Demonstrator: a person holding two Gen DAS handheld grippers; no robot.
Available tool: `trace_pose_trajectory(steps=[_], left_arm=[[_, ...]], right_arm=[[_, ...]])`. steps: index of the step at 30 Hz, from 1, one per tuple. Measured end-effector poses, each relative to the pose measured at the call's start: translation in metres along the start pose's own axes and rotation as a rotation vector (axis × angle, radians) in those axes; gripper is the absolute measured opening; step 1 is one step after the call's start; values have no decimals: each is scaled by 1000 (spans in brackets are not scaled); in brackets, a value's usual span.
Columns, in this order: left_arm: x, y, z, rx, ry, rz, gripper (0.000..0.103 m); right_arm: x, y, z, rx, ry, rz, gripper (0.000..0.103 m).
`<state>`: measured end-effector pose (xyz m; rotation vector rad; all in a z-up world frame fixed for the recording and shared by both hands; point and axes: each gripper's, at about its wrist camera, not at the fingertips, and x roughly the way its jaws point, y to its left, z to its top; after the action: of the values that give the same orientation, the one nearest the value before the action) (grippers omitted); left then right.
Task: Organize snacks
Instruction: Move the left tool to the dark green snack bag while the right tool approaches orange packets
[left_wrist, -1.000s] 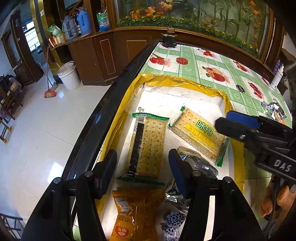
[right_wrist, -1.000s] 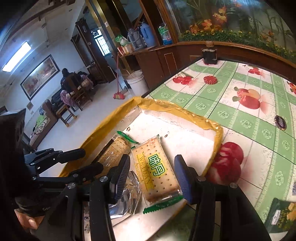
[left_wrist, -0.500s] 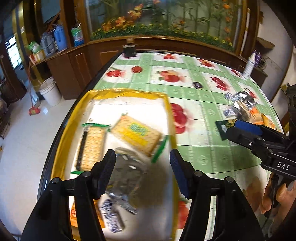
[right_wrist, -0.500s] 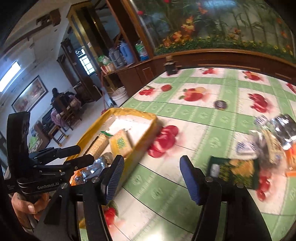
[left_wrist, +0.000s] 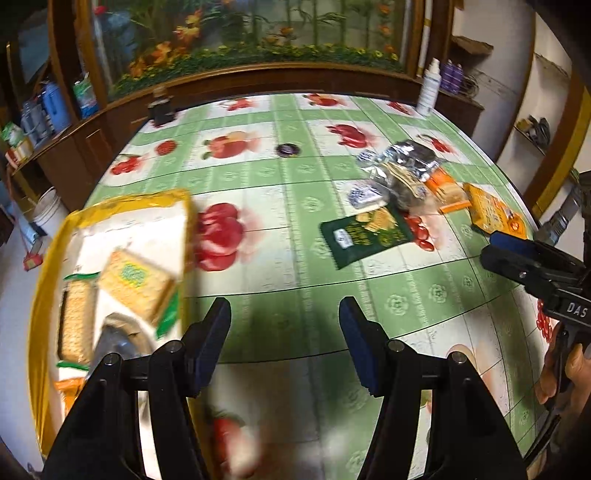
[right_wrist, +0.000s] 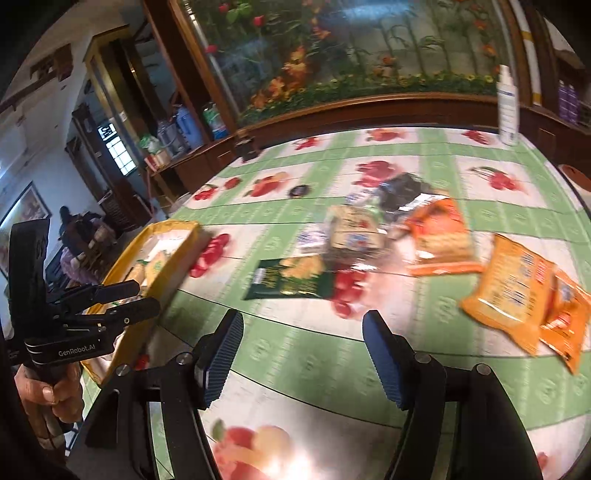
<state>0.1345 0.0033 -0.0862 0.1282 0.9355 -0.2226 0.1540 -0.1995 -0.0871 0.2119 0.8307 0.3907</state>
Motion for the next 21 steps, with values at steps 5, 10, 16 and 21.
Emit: trace_pose_trajectory(steps=[5, 10, 16, 21], left_arm=[[24, -27, 17, 73, 27, -16, 60], [44, -50, 32, 162, 48, -6, 60], [65, -71, 46, 281, 66, 28, 60], [77, -78, 54, 335, 75, 2, 60]], right_arm=[[-17, -34, -9, 44, -10, -48, 73], [-31, -65, -14, 84, -20, -91, 76], [-42, -97, -13, 129, -44, -157, 79], [-34, -118, 2, 136, -39, -232, 83]])
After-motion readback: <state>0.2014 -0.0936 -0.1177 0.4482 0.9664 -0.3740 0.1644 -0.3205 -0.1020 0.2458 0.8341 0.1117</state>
